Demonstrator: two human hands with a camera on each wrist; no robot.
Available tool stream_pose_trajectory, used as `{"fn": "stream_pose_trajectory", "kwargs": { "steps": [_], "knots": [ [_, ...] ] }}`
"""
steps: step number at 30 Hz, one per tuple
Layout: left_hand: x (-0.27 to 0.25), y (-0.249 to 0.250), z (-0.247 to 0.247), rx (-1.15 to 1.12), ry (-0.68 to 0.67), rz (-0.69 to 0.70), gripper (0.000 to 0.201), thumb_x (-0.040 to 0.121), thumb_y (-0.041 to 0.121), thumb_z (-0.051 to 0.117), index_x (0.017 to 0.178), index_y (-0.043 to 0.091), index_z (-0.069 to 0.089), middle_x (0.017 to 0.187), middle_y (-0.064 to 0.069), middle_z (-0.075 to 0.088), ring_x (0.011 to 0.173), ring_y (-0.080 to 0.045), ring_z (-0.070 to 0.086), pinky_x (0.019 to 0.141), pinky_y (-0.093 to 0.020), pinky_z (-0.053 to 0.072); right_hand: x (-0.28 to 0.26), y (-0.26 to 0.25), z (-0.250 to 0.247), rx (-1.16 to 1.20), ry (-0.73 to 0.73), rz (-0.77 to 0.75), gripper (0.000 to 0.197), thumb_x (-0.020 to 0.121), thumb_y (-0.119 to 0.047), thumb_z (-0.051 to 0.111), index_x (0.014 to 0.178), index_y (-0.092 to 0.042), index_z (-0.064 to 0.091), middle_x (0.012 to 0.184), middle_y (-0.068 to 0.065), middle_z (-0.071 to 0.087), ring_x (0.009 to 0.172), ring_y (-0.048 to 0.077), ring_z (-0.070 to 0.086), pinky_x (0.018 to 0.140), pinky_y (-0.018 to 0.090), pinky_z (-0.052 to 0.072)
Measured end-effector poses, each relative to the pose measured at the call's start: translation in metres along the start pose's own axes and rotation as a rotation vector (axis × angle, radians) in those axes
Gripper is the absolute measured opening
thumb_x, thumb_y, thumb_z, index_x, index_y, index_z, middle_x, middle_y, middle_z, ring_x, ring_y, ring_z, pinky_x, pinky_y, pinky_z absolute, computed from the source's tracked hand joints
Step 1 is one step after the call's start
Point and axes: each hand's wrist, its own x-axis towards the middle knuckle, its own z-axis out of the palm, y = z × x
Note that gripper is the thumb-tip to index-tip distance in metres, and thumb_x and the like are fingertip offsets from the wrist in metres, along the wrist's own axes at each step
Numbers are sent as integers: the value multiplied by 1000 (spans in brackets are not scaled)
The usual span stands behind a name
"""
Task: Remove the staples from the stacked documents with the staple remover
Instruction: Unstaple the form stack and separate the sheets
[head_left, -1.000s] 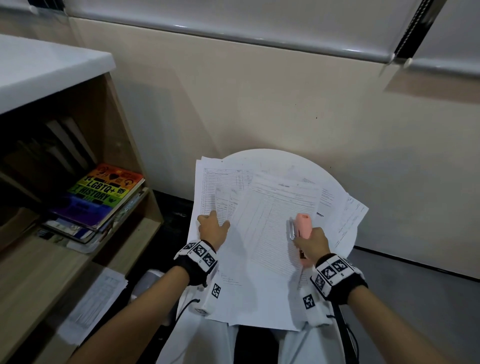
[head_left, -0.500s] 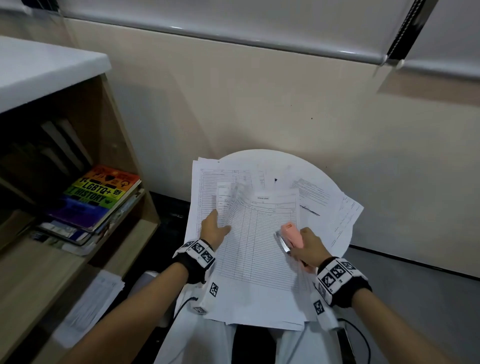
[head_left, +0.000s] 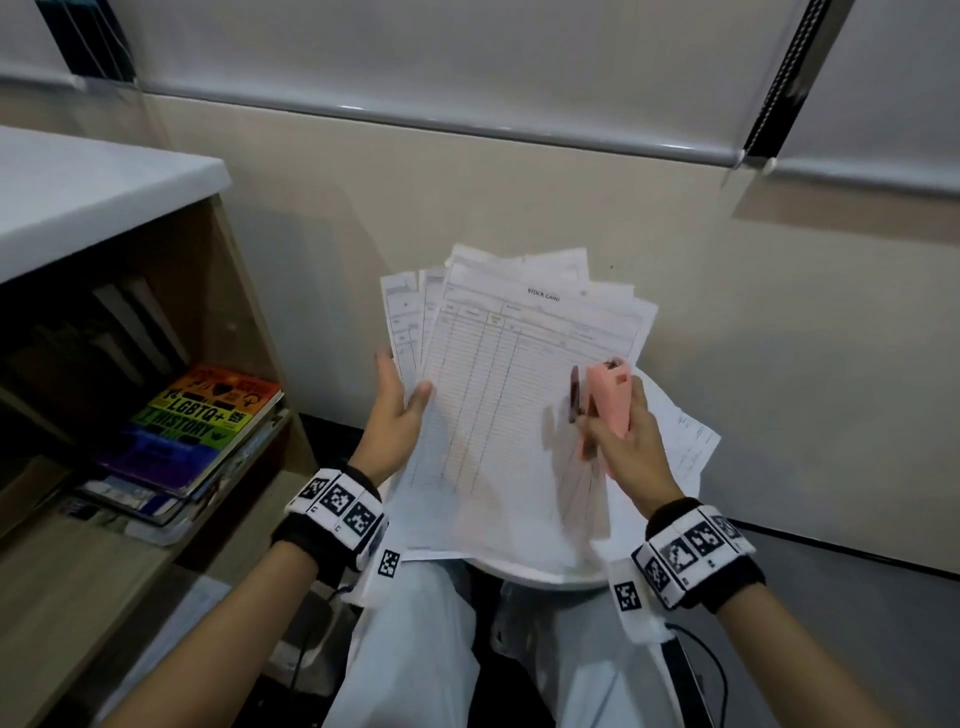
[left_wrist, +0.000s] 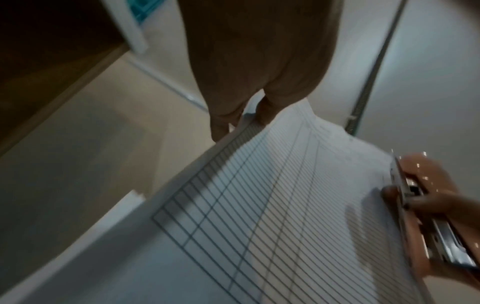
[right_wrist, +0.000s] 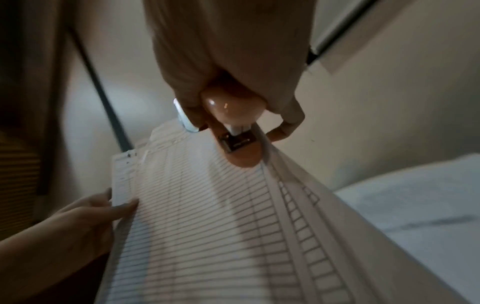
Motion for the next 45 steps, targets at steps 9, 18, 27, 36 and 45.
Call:
{"fn": "stream_pose_trajectory", "kwargs": {
  "steps": [9,18,27,36,45],
  "knots": [
    [11,29,12,-67,101,65,54,84,-18,43,126,6,19,118,4,46,109,-5,52,89,-19,49,-3,-28,2,57,-40,-128,41,85,14,52,113,-5,30,78,-2,55,55,5,54,50,24,47],
    [27,43,21,-126,181,15,13,102,16,34,112,17,41,104,9,59,94,-3,59,81,-20,50,10,-33,-4,79,80,-140,43,84,12,53,114,-15,41,86,-1,57,63,2,58,50,23,49],
    [33,42,23,-263,266,39,16,101,10,40,113,16,31,83,-3,65,67,-5,65,62,-18,53,15,-21,-10,24,160,-244,26,85,10,56,107,-1,50,96,-16,36,66,-4,58,52,23,49],
    [30,45,28,-225,102,4,50,89,46,48,110,1,53,101,-8,63,88,-14,64,76,-26,53,18,-21,-14,-4,121,-300,33,80,-3,60,112,-4,52,99,-21,36,94,35,59,69,24,49],
    [35,53,29,-133,131,89,19,86,21,52,102,16,46,99,-3,61,91,-17,60,84,-43,53,11,-45,-19,6,-49,-235,44,75,-4,63,91,-44,55,124,29,39,63,17,56,53,27,51]
  ]
}}
